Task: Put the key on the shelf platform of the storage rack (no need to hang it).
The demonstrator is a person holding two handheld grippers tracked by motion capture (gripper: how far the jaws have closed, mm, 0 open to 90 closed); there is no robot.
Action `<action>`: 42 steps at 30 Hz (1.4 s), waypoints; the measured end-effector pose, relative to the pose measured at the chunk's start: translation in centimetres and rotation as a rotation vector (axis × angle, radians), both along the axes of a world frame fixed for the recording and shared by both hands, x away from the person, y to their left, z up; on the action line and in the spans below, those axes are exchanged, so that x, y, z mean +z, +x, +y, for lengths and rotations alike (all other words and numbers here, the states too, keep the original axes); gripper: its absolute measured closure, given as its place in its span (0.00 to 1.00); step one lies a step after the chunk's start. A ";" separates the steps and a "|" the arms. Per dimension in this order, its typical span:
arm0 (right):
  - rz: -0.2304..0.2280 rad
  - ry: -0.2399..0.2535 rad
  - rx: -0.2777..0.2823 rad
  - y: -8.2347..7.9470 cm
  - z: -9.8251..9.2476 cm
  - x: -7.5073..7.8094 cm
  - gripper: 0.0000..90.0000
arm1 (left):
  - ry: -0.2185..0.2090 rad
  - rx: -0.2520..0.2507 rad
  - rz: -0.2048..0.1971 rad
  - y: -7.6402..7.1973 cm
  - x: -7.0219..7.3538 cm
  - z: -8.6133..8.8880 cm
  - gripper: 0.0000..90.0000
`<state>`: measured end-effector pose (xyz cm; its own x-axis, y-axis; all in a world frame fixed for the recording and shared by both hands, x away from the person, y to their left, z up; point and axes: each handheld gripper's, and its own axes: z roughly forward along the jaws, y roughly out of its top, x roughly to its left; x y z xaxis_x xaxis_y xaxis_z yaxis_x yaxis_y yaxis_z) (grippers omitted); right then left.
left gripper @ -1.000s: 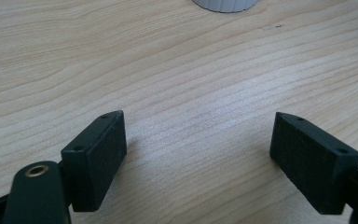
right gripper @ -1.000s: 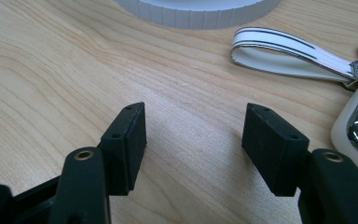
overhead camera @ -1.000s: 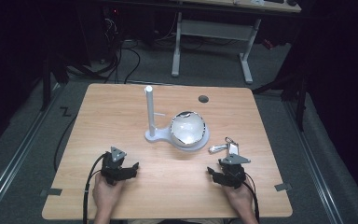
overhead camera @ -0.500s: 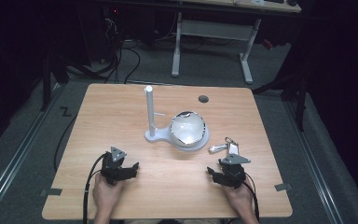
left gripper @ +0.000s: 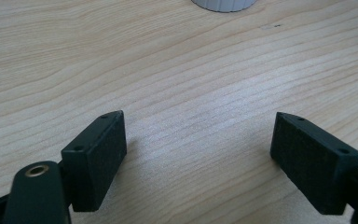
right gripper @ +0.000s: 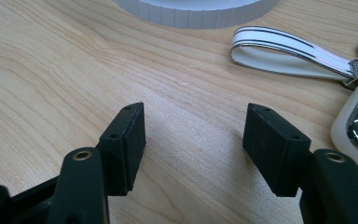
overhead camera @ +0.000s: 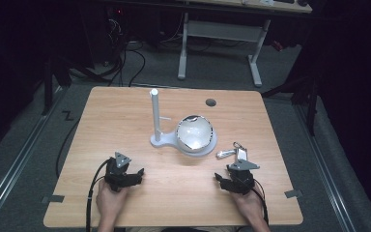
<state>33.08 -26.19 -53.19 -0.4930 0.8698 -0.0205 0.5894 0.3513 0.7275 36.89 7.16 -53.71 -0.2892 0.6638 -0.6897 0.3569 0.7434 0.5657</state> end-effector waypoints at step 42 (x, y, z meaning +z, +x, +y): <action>0.026 0.076 -0.078 -1.7 -2.7 1.9 0.58 | -0.003 0.000 0.001 0.0 0.0 0.0 0.21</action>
<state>31.42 -28.84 -51.26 -0.4236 0.9039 0.0586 0.6318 0.2485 0.7342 36.92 7.20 -53.68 -0.2895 0.6616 -0.6917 0.3575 0.7451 0.5631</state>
